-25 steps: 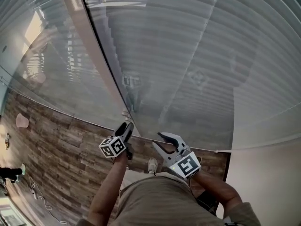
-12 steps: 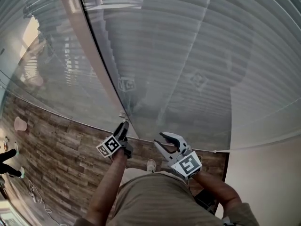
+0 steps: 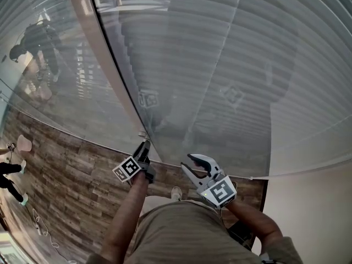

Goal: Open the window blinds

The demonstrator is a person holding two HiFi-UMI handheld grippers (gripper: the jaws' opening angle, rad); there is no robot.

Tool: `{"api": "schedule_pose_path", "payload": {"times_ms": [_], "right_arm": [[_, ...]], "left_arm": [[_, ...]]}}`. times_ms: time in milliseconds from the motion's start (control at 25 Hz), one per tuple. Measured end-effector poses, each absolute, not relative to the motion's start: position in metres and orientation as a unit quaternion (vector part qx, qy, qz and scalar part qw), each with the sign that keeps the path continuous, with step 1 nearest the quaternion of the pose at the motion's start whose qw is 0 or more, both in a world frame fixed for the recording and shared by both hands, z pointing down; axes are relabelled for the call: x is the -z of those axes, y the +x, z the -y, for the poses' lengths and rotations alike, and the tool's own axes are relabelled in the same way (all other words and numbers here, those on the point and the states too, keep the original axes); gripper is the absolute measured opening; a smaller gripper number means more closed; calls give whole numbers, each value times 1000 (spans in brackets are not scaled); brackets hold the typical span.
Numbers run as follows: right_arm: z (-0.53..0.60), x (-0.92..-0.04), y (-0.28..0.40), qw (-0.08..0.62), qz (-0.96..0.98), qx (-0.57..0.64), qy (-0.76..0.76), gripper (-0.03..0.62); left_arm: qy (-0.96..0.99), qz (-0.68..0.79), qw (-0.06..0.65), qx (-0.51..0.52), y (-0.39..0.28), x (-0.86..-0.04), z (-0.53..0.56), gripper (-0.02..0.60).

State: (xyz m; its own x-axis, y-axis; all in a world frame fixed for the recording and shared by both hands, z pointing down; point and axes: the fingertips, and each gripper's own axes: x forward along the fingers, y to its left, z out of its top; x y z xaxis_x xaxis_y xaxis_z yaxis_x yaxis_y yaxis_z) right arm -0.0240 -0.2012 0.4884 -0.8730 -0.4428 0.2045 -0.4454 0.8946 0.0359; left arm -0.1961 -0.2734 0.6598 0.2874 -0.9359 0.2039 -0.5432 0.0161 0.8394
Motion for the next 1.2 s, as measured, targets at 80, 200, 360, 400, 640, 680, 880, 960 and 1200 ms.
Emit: {"api": "schedule_pose_path", "payload": {"times_ms": [80, 200, 360, 400, 640, 680, 880, 960, 1200], "right_arm": [[203, -487, -23, 101, 968, -3, 231, 123], [208, -485, -19, 98, 967, 0, 236, 123], [210, -481, -17, 94, 968, -1, 234, 123], [209, -481, -17, 95, 968, -1, 234, 123], [211, -485, -11, 96, 967, -8, 235, 123], [212, -486, -10, 96, 967, -12, 235, 123], [217, -484, -7, 90, 967, -19, 236, 123], [217, -484, -7, 90, 968, -17, 235, 123], [218, -486, -8, 94, 967, -19, 234, 123]], "left_arm": [[671, 550, 447, 218, -196, -660, 274, 135], [677, 552, 442, 202, -195, -660, 274, 133], [685, 560, 426, 190, -196, -660, 273, 133], [688, 562, 420, 187, -196, -660, 273, 133], [709, 584, 373, 131, -197, -662, 273, 133], [714, 586, 363, 119, -196, -661, 274, 133], [728, 597, 328, 72, -195, -658, 274, 133], [732, 601, 315, 59, -194, -659, 274, 133], [739, 620, 264, -18, -191, -660, 274, 133]]}}
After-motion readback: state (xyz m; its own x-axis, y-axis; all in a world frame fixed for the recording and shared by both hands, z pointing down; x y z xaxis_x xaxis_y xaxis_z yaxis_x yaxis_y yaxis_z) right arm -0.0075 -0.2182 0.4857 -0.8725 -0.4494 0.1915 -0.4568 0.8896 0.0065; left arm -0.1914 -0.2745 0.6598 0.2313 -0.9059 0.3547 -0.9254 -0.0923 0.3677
